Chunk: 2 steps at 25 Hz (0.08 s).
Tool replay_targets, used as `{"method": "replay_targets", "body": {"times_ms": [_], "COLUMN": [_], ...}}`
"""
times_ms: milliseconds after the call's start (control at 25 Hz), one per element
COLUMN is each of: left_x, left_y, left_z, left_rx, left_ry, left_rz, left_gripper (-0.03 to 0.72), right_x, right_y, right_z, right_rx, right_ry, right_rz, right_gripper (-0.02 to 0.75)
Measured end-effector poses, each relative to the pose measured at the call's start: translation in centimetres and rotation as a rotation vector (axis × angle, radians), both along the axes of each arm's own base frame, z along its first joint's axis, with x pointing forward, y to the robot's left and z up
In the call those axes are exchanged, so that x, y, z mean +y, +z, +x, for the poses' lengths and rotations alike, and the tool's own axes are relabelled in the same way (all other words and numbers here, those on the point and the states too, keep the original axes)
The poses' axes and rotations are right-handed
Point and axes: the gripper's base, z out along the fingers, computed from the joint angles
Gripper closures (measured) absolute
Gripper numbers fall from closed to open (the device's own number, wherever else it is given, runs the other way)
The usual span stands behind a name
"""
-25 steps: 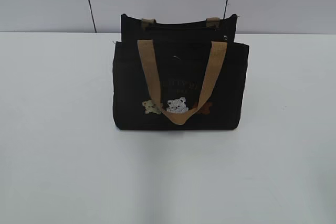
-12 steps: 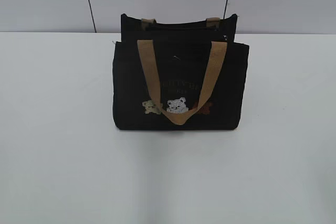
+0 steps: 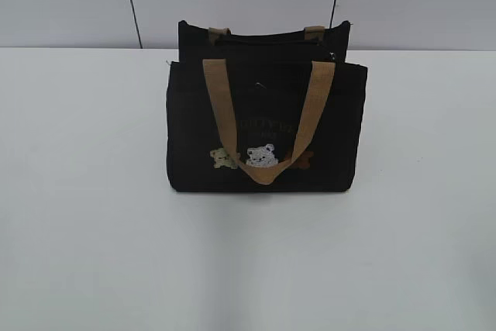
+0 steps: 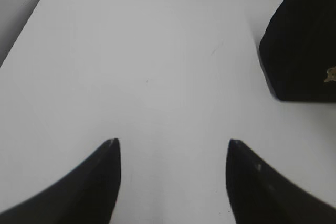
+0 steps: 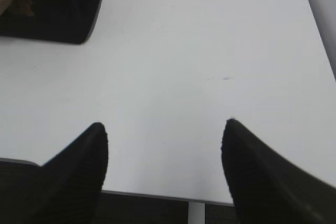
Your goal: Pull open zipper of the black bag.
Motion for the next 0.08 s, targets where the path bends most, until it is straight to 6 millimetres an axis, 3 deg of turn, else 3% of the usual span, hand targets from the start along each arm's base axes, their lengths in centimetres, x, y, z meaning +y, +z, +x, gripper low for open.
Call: {"method": "replay_targets", "body": {"times_ms": [80], "left_x": [0.0], "left_y": [0.0], "left_z": [0.0], "left_rx": [0.0], "left_ry": [0.0], "left_rz": [0.0], "left_gripper": [0.217], "right_x": [0.0], "right_y": [0.0], "right_z": [0.0], "right_rx": [0.0], "right_ry": [0.0], "right_rz": [0.0], "right_gripper": [0.223]}}
